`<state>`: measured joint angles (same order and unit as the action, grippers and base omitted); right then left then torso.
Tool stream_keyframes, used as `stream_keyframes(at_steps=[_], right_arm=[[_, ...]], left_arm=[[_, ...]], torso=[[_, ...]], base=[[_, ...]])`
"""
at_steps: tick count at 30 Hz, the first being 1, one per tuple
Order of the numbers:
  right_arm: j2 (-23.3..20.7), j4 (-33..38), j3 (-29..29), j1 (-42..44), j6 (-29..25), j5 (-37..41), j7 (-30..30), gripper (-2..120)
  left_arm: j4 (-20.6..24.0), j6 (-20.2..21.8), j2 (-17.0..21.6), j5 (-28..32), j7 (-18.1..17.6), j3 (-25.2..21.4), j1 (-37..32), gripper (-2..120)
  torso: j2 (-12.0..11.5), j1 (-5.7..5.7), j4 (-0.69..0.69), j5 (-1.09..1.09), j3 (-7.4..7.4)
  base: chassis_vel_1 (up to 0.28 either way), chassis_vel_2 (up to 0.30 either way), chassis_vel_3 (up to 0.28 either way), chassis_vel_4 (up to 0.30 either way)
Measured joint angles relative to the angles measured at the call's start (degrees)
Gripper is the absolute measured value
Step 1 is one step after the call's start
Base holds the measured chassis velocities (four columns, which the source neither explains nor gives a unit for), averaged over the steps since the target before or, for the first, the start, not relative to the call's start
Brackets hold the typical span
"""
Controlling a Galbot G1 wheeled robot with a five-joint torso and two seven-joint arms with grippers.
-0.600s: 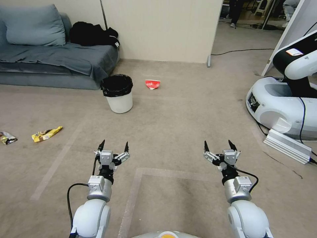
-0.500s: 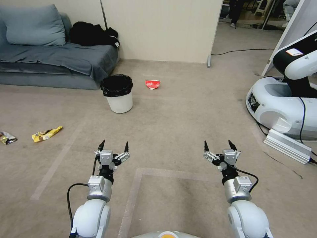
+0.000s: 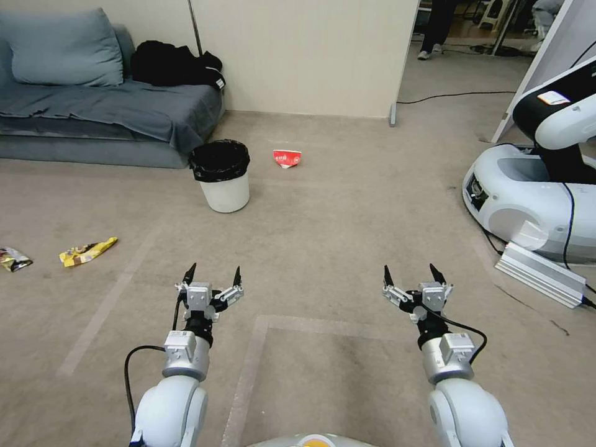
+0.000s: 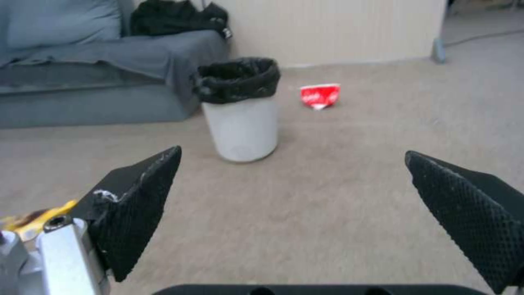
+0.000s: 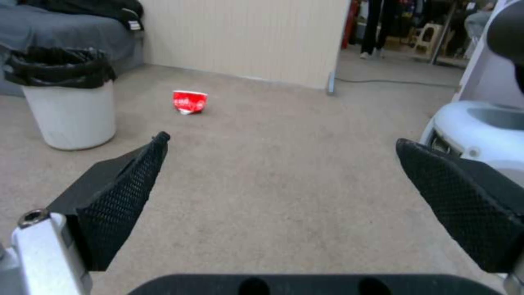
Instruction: Pick up the trash bin, then pick up the garbage from the floor and place it into the trash bin.
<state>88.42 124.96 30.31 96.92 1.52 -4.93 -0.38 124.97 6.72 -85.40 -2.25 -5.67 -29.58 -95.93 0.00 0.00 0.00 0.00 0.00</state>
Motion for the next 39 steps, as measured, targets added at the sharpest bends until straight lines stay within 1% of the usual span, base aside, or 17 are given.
stream_keyframes(at_steps=[1, 2, 5, 6, 8, 10, 11, 12, 14, 18, 19, 20, 21, 22, 23, 39], right_arm=[[0.78, 3.11, -0.37, 2.45, 0.53, -1.52, -0.13, 100], [0.78, 3.11, -0.37, 2.45, 0.53, -1.52, -0.13, 100], [2.28, 9.41, -1.07, 7.31, 1.5, -4.55, -0.42, 100], [2.28, 9.41, -1.07, 7.31, 1.5, -4.55, -0.42, 100], [3.14, 13.01, -1.49, 10.1, 2.07, -6.28, -0.58, 100], [3.14, 13.01, -1.49, 10.1, 2.07, -6.28, -0.58, 100], [3.69, 15.32, -1.76, 11.87, 2.41, -7.37, -0.67, 100], [3.71, 15.68, -1.83, 12.23, 2.52, -7.61, -0.69, 100], [3.71, 15.83, -1.85, 12.31, 2.55, -7.68, -0.7, 100], [3.72, 15.84, -1.87, 12.37, 2.01, -7.68, -0.86, 100], [3.74, 15.72, -1.88, 12.35, 1.19, -7.52, -1.0, 100], [3.85, 14.84, -1.95, 12.09, -1.67, -6.73, -1.51, 100], [3.85, 14.84, -1.95, 12.09, -1.67, -6.73, -1.51, 100], [3.86, 14.05, -1.99, 11.86, -3.78, -6.13, -1.88, 100], [3.85, 13.77, -2.01, 11.78, -4.35, -5.97, -1.97, 100], [3.76, 12.71, -1.68, 11.48, -6.12, -6.35, -3.33, 100]], left_arm=[[3.09, 2.06, 0.15, -0.69, -1.73, 0.57, -2.16, 100], [3.09, 2.06, 0.15, -0.69, -1.73, 0.57, -2.16, 100], [9.22, 6.12, 0.46, -2.08, -5.16, 1.81, -6.44, 100], [9.22, 6.12, 0.46, -2.08, -5.16, 1.81, -6.44, 100], [12.95, 8.6, 0.66, -2.91, -7.24, 2.56, -9.03, 100], [12.95, 8.6, 0.66, -2.91, -7.24, 2.56, -9.03, 100], [16.13, 10.65, 0.82, -3.64, -8.95, 3.2, -11.22, 100], [16.8, 11.0, 0.95, -3.13, -9.82, 3.47, -11.82, 100], [16.82, 10.96, 1.04, -2.19, -10.21, 3.75, -12.03, 100], [16.82, 10.72, 1.06, -0.88, -10.57, 3.83, -12.07, 100], [16.82, 10.69, 1.05, -0.81, -10.61, 3.83, -12.06, 100], [16.79, 10.67, 1.04, -0.77, -10.65, 3.83, -12.03, 100], [16.79, 10.67, 1.04, -0.77, -10.65, 3.83, -12.03, 100], [16.72, 10.66, 1.01, -0.76, -10.77, 3.76, -12.0, 100], [16.65, 10.65, 0.97, -0.77, -10.82, 3.72, -11.97, 100], [15.96, 10.28, 0.67, -0.96, -11.06, 3.94, -11.73, 99]], torso=[[0.0, 0.0, -0.01, 0.0, 0.0], [0.0, 0.0, -0.01, 0.0, 0.0], [0.0, 0.0, 0.0, 0.0, 0.0], [0.0, 0.0, 0.0, 0.0, 0.0], [0.0, 0.0, -0.01, -0.01, 0.0], [0.0, 0.0, -0.01, -0.01, 0.0], [0.0, 0.0, -0.01, -0.01, -0.01], [0.0, 0.0, 0.01, 0.02, 0.0], [0.0, 0.0, 0.0, -0.02, 0.0], [0.0, 0.0, 0.0, 0.0, 0.0], [0.0, 0.0, 0.0, 0.0, 0.0], [0.0, 0.0, -0.01, 0.0, 0.0], [0.0, 0.0, -0.01, 0.0, 0.0], [0.0, 0.0, 0.0, 0.01, 0.0], [0.0, 0.0, -0.01, -0.01, 0.0], [0.0, 0.0, 0.0, 0.0, 0.0]], base=[[0.0, 0.0, 0.0, 0.0], [0.0, 0.0, 0.0, 0.0], [0.0, 0.0, 0.0, 0.0], [0.0, 0.0, 0.0, 0.0], [0.0, 0.0, 0.0, 0.0], [0.0, 0.0, 0.0, 0.0], [0.0, 0.0, 0.0, 0.0], [0.0, 0.0, 0.0, 0.0], [0.0, 0.0, 0.0, 0.0], [0.0, 0.0, 0.0, 0.0], [0.0, 0.0, 0.0, 0.0], [0.0, 0.0, 0.0, 0.0], [0.0, 0.0, 0.0, 0.0], [0.0, 0.0, 0.0, 0.0], [0.0, 0.0, 0.0, 0.0], [0.0, 0.0, 0.0, 0.0]])
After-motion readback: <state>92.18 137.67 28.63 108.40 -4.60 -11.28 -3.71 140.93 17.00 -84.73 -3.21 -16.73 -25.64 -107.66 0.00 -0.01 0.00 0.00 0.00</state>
